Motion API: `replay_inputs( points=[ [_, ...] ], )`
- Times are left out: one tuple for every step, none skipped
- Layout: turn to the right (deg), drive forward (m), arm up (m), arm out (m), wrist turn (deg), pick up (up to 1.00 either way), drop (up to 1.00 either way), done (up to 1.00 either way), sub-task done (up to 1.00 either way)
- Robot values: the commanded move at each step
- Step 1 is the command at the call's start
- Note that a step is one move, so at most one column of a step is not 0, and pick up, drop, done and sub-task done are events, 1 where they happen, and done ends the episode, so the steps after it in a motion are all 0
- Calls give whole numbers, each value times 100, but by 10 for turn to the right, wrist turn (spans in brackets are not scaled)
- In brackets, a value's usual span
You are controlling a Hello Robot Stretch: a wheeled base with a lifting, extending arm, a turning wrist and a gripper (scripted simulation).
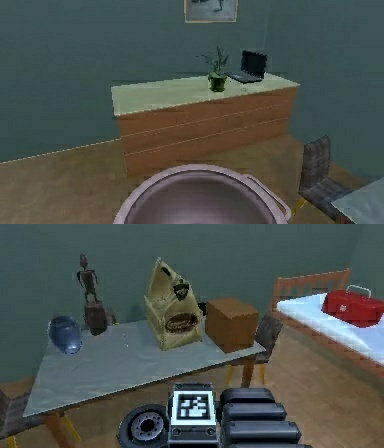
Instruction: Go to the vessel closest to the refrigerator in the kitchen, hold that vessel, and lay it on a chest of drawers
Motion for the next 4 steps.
replay_inputs(
  points=[
    [0,65,0,0,0,0,0,0,0],
    [120,0,0,0,0,0,0,0,0],
    [0,60,0,0,0,0,0,0,0],
    [-300,0,0,0,0,0,0,0,0]
  ],
)
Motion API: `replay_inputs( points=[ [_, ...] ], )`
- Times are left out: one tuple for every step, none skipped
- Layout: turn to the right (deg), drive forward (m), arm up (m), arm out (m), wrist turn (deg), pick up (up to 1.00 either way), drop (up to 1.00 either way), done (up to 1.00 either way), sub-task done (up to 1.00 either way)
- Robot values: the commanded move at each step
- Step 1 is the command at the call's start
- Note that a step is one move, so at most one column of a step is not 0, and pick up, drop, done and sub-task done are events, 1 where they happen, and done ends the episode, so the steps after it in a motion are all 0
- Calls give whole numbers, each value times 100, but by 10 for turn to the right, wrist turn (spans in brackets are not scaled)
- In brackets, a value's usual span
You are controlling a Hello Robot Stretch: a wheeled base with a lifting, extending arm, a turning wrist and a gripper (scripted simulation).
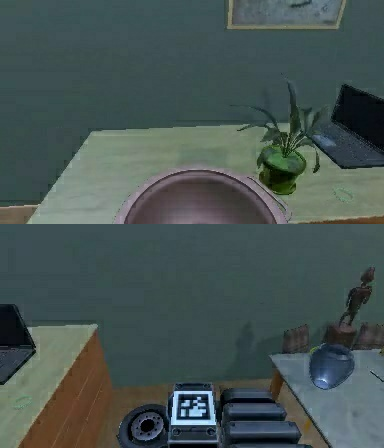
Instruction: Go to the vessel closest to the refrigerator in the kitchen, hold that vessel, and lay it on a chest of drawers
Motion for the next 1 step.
replay_inputs(
  points=[
    [180,0,0,0,0,0,0,0,0]
  ],
)
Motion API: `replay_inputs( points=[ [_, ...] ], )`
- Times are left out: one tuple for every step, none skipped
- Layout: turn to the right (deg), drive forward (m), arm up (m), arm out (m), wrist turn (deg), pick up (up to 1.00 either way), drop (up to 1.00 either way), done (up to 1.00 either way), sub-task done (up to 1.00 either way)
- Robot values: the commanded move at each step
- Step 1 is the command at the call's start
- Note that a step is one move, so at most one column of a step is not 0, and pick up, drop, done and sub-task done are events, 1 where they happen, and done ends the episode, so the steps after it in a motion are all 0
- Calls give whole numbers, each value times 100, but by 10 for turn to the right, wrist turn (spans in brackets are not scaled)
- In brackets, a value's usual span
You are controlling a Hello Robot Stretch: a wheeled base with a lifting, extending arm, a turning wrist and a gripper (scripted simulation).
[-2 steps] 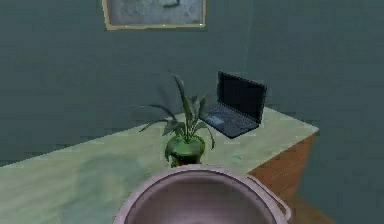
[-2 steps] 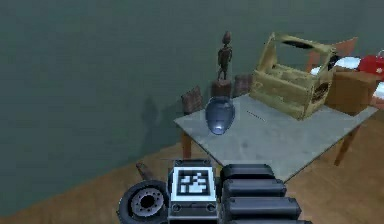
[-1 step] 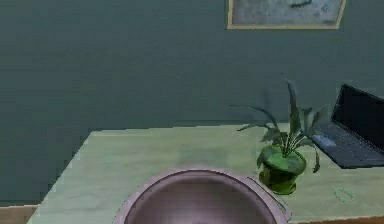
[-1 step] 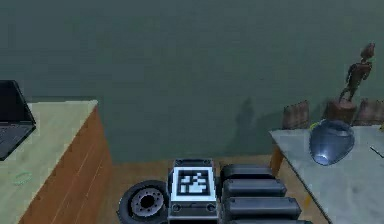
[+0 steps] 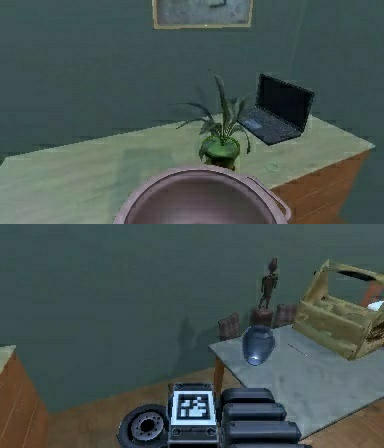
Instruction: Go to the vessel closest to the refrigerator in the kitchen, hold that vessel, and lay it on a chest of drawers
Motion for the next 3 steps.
replay_inputs(
  points=[
    [-90,0,0,0,0,0,0,0,0],
    [90,0,0,0,0,0,0,0,0],
    [-210,0,0,0,0,0,0,0,0]
  ],
)
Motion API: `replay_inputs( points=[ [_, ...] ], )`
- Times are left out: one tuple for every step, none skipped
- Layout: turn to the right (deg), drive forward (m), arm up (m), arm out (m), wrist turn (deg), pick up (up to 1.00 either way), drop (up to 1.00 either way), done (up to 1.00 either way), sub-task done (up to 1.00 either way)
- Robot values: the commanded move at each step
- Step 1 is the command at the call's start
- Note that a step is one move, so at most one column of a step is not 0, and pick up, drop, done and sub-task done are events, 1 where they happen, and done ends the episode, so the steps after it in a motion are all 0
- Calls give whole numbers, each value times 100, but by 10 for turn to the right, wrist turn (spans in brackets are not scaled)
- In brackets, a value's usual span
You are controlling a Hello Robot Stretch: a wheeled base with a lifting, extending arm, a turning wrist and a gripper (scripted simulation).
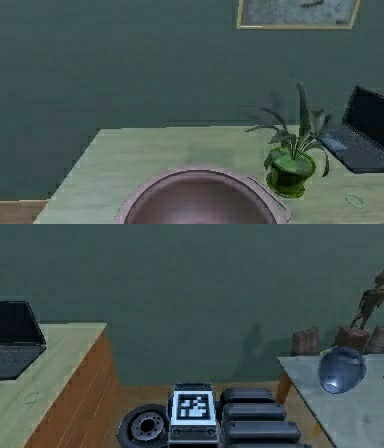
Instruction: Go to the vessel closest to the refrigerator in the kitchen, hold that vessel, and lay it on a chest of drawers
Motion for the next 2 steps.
replay_inputs(
  points=[
    [0,25,0,0,0,0,0,0,0],
    [390,0,0,0,0,0,0,0,0]
  ],
)
